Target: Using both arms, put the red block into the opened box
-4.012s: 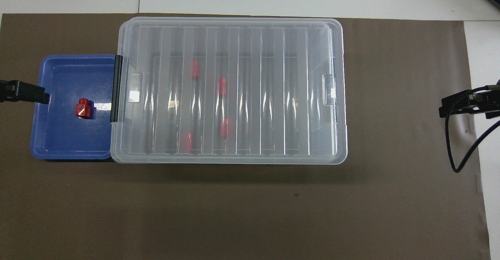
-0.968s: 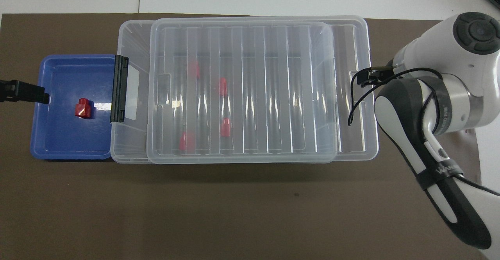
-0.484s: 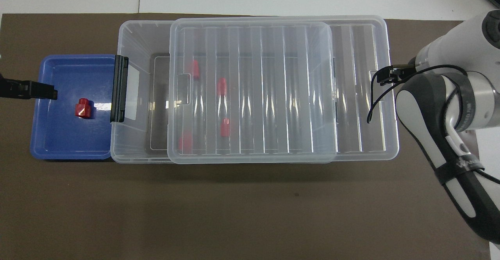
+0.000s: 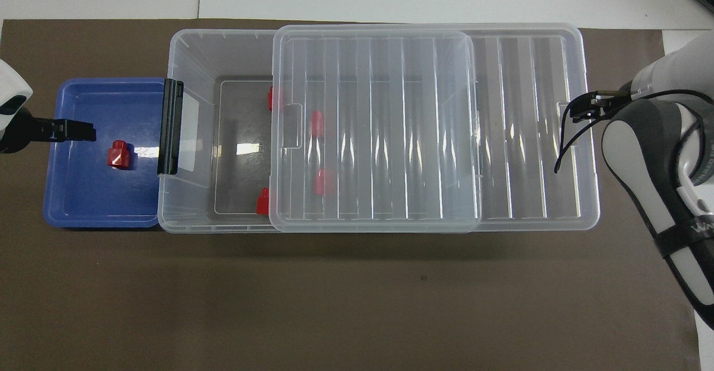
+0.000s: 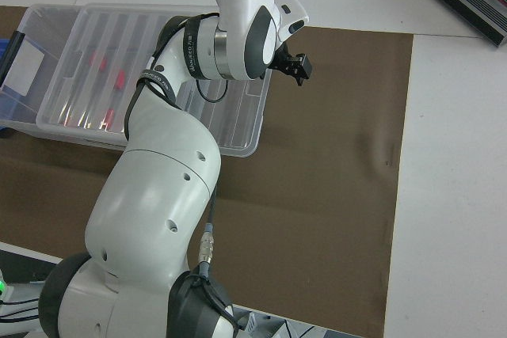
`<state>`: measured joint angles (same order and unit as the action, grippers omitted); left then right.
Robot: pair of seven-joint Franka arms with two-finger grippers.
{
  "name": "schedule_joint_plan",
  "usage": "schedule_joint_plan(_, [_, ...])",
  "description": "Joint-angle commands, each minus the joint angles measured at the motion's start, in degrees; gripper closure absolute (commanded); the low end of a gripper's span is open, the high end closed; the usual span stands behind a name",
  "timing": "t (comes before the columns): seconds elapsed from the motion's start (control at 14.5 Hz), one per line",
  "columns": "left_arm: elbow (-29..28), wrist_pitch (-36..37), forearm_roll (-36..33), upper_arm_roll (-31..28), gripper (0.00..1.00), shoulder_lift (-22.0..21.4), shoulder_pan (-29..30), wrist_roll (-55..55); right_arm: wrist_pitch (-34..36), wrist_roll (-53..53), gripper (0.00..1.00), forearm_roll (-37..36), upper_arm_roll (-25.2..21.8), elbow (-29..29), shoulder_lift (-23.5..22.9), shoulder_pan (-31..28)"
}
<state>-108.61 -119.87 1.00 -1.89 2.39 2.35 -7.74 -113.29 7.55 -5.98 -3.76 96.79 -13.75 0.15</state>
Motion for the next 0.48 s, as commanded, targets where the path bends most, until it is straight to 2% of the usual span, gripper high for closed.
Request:
schedule_joint_plan(0.0, [-4.0, -5.8, -1.2, 0.1, 0.0, 1.4, 0.6, 0.4, 1.3, -0.8, 0.0, -1.4, 0.3, 1.0, 2.1, -1.6])
schedule_joint_plan(0.28, [-5.2, -6.5, -1.2, 0.0, 0.0, 3.9, 2.4, 0.8, 2.5, -0.8, 0.0, -1.4, 0.2, 1.0, 2.6, -1.7])
schedule_joint_plan(0.41, [-5.1, -7.2, -1.2, 0.0, 0.0, 6.6, 2.4, 0.8, 2.5, -0.7, 0.0, -1.4, 0.2, 1.0, 2.7, -1.6])
